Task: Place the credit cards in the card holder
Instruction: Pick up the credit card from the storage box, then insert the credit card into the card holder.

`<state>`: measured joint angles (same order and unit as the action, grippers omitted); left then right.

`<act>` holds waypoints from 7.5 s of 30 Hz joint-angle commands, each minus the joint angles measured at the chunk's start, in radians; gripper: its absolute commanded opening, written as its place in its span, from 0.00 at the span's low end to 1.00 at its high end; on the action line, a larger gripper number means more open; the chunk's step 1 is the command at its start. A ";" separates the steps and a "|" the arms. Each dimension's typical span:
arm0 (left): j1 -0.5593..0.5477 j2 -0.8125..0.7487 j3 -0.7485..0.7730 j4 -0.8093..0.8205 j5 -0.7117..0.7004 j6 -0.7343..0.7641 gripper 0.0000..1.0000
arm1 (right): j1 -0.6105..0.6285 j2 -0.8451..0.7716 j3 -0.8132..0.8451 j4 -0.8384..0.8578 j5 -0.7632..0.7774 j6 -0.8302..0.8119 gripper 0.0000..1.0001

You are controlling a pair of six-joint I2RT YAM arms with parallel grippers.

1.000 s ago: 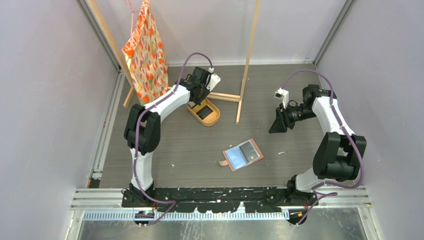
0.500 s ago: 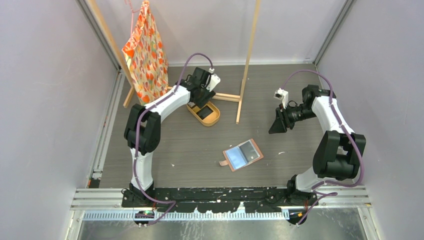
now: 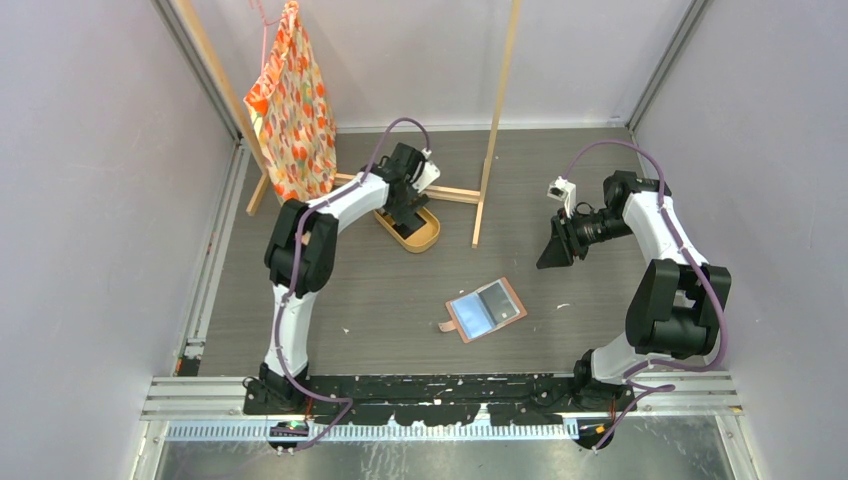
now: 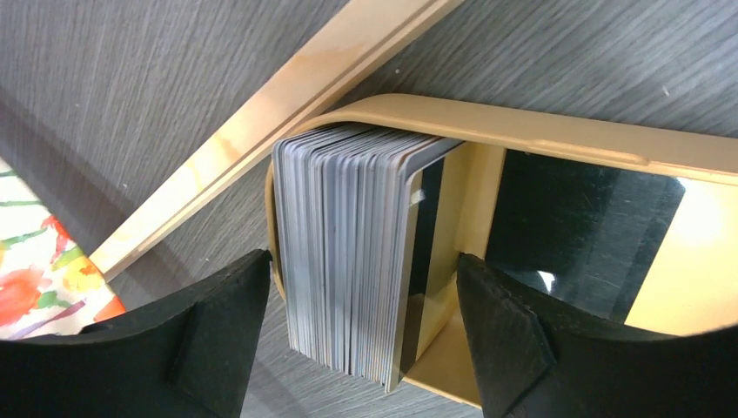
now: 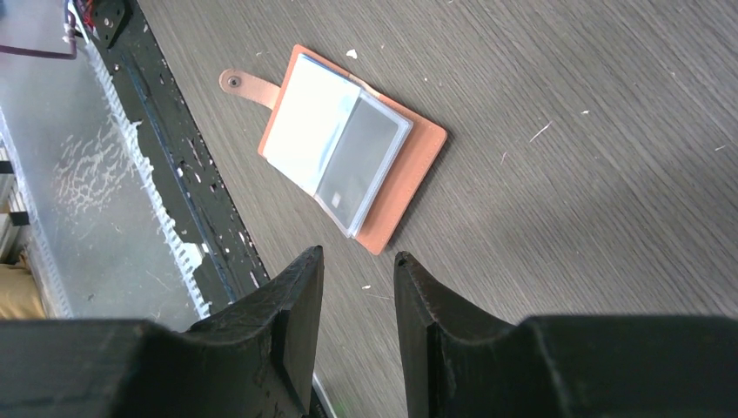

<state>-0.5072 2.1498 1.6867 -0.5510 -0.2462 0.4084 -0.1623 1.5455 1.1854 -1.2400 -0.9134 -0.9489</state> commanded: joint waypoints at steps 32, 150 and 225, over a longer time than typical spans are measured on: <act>-0.016 -0.162 -0.101 0.153 -0.076 -0.007 0.53 | -0.002 0.006 0.036 -0.034 -0.036 -0.040 0.41; -0.154 -1.018 -0.727 0.534 0.619 -0.710 0.01 | 0.143 -0.191 -0.009 0.091 -0.136 0.136 0.43; -0.304 -0.937 -0.953 0.893 0.923 -0.681 0.86 | 0.479 -0.076 0.035 -0.055 -0.122 0.027 0.01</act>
<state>-0.8200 1.1679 0.6907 0.2302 0.6067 -0.2363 0.3004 1.4601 1.1767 -1.2778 -1.0389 -0.8925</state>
